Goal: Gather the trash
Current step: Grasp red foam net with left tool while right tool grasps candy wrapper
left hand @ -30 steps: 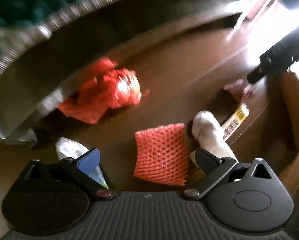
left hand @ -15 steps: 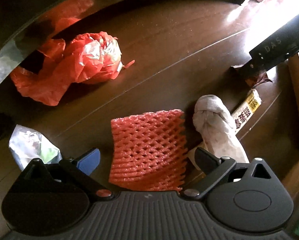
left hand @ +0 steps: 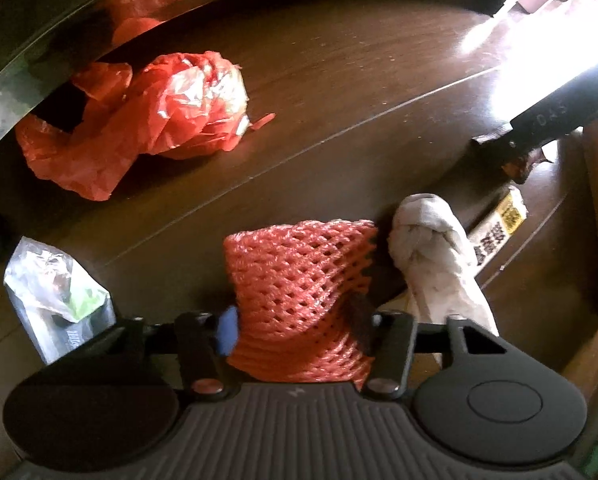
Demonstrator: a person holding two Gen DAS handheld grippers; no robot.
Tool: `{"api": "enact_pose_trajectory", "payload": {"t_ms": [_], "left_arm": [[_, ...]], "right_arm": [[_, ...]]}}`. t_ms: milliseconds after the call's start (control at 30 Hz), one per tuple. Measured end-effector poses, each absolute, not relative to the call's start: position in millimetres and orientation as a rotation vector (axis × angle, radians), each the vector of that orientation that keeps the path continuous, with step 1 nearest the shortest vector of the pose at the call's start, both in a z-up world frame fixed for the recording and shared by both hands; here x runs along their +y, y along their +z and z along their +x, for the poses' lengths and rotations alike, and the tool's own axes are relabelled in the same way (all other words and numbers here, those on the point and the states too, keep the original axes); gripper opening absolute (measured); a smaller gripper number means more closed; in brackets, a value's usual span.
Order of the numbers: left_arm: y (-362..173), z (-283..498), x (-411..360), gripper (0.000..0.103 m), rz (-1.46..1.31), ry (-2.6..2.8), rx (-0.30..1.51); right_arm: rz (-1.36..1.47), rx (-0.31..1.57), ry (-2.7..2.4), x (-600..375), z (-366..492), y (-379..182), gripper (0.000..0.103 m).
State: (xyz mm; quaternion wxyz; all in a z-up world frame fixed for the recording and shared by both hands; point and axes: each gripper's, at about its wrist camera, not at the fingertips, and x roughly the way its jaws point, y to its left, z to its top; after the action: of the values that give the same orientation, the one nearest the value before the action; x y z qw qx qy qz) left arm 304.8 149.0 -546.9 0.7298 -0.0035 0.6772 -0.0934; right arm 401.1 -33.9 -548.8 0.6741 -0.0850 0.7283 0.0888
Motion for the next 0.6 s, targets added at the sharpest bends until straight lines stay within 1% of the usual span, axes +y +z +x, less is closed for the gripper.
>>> {"api": "enact_pose_trajectory", "payload": {"t_ms": [67,100,167,400,600], "left_arm": [[-545,304,146,0.033,-0.021,-0.212,1.494],[-543,305,144,0.032,-0.023,-0.215,1.495],[-540,305,139,0.026,-0.009,-0.217,1.485],[-516,313,151,0.024,-0.064,-0.192,1.501],[-459,312,151,0.024,-0.079,-0.23,1.497]], "right_arm": [[-0.197,1.631,0.205,-32,401,-546,0.035],[-0.196,1.626,0.208,-33,401,-544,0.035],[-0.207,1.61,0.212,-34,401,-536,0.034],[-0.205,1.573,0.219,-35,390,-490,0.033],[-0.192,1.509,0.266,-42,371,-421,0.033]]}}
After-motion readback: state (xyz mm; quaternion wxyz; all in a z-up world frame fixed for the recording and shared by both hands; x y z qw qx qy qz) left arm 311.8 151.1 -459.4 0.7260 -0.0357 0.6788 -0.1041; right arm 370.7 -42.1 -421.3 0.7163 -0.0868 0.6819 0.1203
